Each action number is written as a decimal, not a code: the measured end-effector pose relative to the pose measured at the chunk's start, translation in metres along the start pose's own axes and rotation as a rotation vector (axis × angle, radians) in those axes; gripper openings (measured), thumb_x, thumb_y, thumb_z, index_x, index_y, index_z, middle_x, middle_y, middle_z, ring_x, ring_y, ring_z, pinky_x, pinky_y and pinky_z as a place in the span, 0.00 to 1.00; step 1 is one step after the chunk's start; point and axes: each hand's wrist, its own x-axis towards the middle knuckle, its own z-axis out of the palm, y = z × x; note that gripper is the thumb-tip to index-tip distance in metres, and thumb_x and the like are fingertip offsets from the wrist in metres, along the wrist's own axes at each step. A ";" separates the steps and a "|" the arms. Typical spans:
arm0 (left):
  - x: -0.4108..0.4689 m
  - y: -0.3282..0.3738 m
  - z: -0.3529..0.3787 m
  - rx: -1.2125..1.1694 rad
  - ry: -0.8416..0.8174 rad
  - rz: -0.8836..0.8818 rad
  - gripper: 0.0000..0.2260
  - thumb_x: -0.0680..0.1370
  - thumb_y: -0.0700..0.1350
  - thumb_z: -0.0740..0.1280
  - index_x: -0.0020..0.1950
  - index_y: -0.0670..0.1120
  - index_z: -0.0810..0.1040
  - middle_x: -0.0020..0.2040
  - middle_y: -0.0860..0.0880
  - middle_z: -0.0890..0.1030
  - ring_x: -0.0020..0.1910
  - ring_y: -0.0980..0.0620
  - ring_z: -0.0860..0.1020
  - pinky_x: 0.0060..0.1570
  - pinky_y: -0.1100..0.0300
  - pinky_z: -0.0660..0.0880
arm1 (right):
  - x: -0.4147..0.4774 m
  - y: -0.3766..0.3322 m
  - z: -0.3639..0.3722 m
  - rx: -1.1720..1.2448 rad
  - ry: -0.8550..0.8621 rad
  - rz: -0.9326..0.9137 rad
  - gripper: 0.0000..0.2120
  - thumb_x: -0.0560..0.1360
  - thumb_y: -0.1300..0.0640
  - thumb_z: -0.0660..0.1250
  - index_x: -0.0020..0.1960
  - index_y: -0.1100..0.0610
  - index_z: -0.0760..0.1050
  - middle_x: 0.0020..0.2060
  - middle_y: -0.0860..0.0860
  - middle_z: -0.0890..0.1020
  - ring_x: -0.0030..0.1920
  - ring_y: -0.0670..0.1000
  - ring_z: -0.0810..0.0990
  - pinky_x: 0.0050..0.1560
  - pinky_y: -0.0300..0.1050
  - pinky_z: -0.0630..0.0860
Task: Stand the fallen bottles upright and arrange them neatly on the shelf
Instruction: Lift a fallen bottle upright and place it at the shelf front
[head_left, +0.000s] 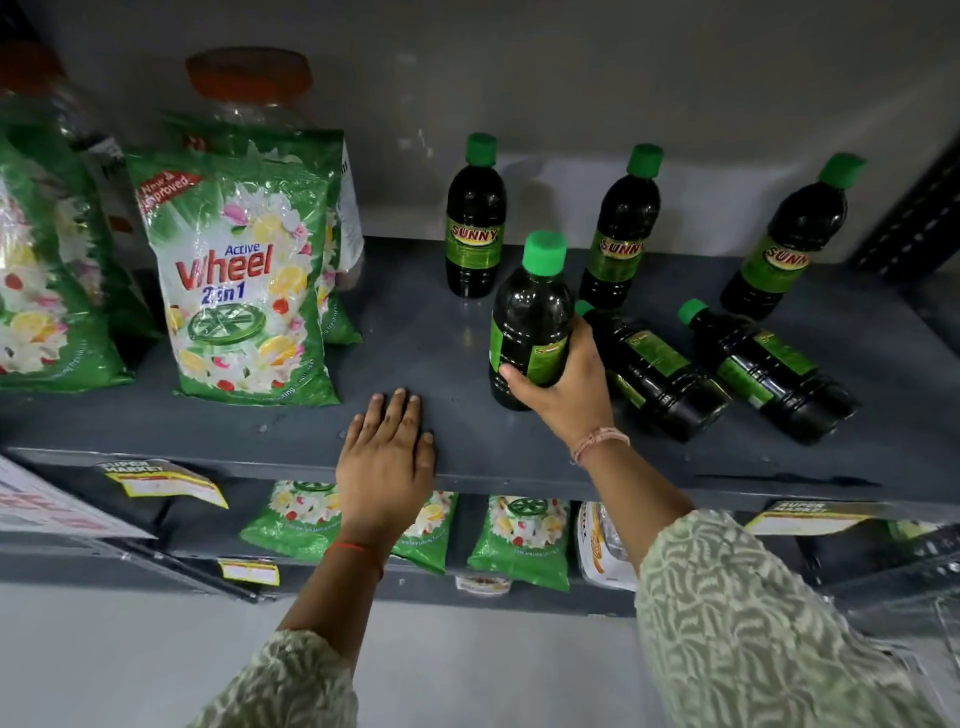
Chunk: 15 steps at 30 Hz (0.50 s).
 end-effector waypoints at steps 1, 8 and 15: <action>0.002 0.001 -0.001 0.000 -0.023 -0.001 0.32 0.71 0.56 0.40 0.70 0.43 0.63 0.73 0.43 0.65 0.73 0.43 0.60 0.72 0.50 0.54 | -0.002 0.001 0.002 -0.007 0.001 0.003 0.38 0.60 0.50 0.78 0.64 0.57 0.65 0.56 0.50 0.73 0.57 0.46 0.71 0.62 0.42 0.70; 0.006 -0.002 0.003 0.044 -0.055 0.043 0.33 0.70 0.55 0.38 0.72 0.42 0.58 0.74 0.42 0.61 0.74 0.43 0.57 0.73 0.52 0.51 | -0.011 0.008 0.012 0.025 0.037 0.145 0.40 0.59 0.56 0.77 0.66 0.55 0.63 0.56 0.51 0.76 0.57 0.52 0.76 0.61 0.50 0.74; 0.005 0.001 0.003 0.049 -0.044 0.028 0.34 0.70 0.55 0.38 0.72 0.42 0.58 0.74 0.42 0.61 0.74 0.44 0.58 0.73 0.52 0.51 | -0.010 0.008 0.019 0.010 0.018 0.143 0.49 0.56 0.48 0.79 0.70 0.55 0.57 0.64 0.54 0.68 0.67 0.54 0.66 0.70 0.51 0.64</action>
